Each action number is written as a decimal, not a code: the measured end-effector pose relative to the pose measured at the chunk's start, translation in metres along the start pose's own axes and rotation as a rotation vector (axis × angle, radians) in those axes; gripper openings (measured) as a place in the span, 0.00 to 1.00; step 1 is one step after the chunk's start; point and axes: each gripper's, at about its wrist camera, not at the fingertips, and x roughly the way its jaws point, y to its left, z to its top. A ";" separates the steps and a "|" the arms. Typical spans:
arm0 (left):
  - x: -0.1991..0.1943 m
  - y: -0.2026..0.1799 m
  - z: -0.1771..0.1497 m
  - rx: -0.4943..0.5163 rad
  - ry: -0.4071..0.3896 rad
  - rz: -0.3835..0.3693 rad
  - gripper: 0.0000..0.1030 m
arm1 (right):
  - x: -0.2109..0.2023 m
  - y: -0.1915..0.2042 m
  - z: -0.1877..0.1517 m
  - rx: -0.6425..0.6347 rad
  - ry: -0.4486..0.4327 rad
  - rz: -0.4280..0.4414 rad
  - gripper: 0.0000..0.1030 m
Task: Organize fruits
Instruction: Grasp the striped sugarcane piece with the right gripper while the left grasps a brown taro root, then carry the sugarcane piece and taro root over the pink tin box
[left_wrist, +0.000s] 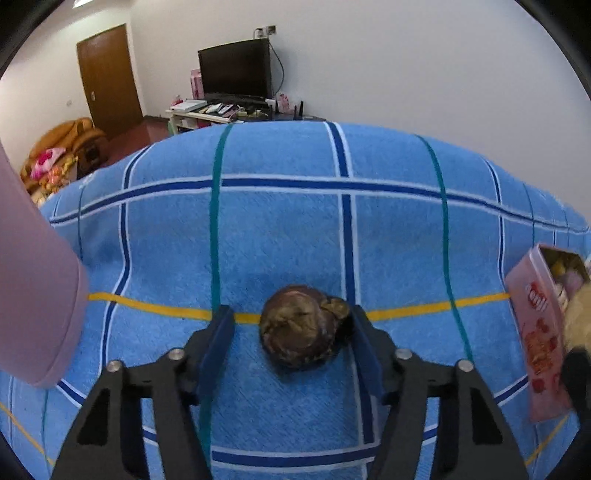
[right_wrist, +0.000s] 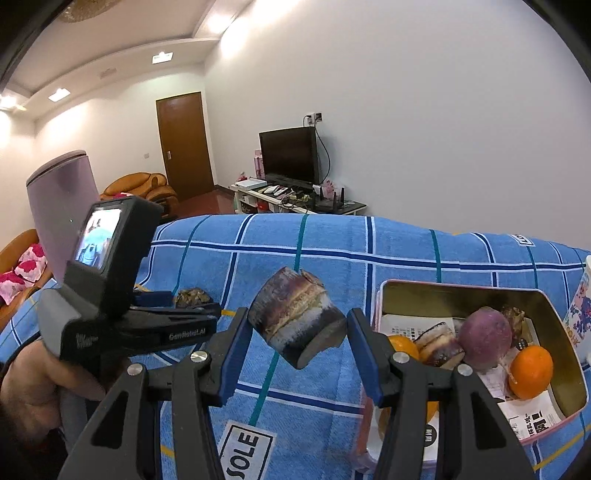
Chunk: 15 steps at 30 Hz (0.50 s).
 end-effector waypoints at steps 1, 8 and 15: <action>-0.001 -0.001 0.000 0.002 -0.001 0.002 0.57 | 0.001 0.001 0.000 -0.004 0.003 -0.001 0.53; -0.010 -0.006 -0.007 -0.002 -0.042 0.026 0.46 | -0.004 0.007 -0.001 -0.031 -0.035 -0.013 0.53; -0.046 -0.002 -0.033 -0.036 -0.162 0.108 0.46 | -0.016 0.021 -0.003 -0.084 -0.101 0.000 0.53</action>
